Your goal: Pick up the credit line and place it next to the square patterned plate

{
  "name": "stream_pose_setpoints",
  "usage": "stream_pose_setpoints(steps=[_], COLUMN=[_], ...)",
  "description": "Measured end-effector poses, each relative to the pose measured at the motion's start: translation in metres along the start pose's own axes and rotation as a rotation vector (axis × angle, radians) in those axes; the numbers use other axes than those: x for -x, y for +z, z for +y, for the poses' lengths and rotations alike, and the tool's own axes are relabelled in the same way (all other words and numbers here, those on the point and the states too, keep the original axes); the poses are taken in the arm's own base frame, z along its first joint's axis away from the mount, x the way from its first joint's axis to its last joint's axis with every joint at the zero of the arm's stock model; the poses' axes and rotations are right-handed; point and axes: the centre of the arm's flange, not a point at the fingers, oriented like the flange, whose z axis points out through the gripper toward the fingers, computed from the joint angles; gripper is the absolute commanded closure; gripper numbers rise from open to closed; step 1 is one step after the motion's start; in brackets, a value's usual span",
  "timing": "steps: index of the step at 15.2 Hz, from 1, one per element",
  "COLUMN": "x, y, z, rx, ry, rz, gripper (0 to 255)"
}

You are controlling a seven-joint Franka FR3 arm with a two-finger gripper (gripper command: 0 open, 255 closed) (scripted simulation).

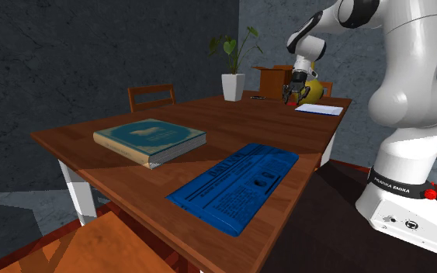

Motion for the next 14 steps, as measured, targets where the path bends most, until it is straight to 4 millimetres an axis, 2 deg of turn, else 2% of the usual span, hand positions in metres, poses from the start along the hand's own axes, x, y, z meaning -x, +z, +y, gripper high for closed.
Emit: stream_pose_setpoints(steps=[9,14], x=[-0.026,-0.029], y=[0.039,0.043], z=[0.000,0.000], rx=[0.000,0.000], ry=[0.000,0.000], rz=[0.000,0.000], gripper=[255,255])
